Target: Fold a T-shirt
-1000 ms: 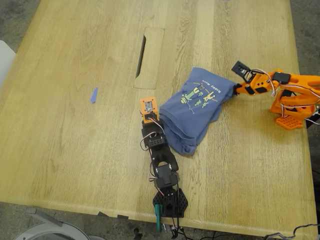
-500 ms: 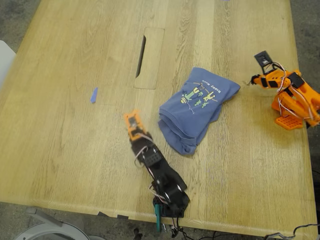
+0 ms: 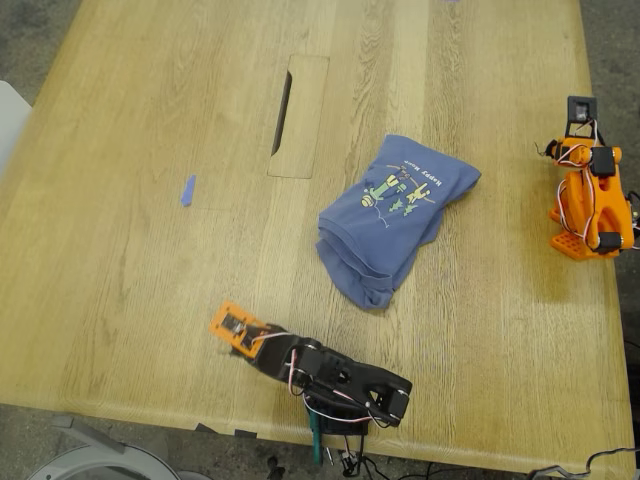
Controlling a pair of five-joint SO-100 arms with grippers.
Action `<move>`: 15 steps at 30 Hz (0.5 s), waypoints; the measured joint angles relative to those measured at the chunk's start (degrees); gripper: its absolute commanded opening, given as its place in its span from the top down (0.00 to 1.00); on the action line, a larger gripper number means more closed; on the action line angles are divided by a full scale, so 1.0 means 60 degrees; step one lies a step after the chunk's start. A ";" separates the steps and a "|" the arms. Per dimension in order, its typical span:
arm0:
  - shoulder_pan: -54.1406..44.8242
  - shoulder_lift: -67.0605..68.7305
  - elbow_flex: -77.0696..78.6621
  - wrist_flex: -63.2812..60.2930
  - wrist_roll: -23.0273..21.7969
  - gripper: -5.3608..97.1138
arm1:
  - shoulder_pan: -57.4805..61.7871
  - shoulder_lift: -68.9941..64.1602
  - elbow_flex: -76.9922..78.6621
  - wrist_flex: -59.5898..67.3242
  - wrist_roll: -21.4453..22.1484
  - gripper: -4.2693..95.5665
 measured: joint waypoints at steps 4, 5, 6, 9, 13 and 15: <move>-0.0791 0.0000 0.0000 0.0293 -0.0073 0.95 | 0.0557 0.0015 0.0703 -0.0835 0.0176 0.96; -0.0981 0.0000 0.0000 0.0396 -0.0161 0.95 | 0.0806 0.0015 0.0762 -0.1055 0.0220 0.96; -0.1172 0.0000 0.0000 0.0557 -0.0264 0.95 | 0.1040 0.0015 0.0776 -0.1143 0.0234 0.96; -0.1377 0.0000 0.0000 0.1172 -0.0718 0.95 | 0.1890 0.0015 0.0776 -0.0762 0.0234 0.96; -0.1392 0.0000 0.0000 0.1963 -0.1406 0.95 | 0.2974 0.0015 0.0776 0.0132 0.0117 0.96; -0.1392 0.0000 0.0000 0.2388 -0.1772 0.95 | 0.3413 0.0015 0.0776 0.0586 0.0117 0.96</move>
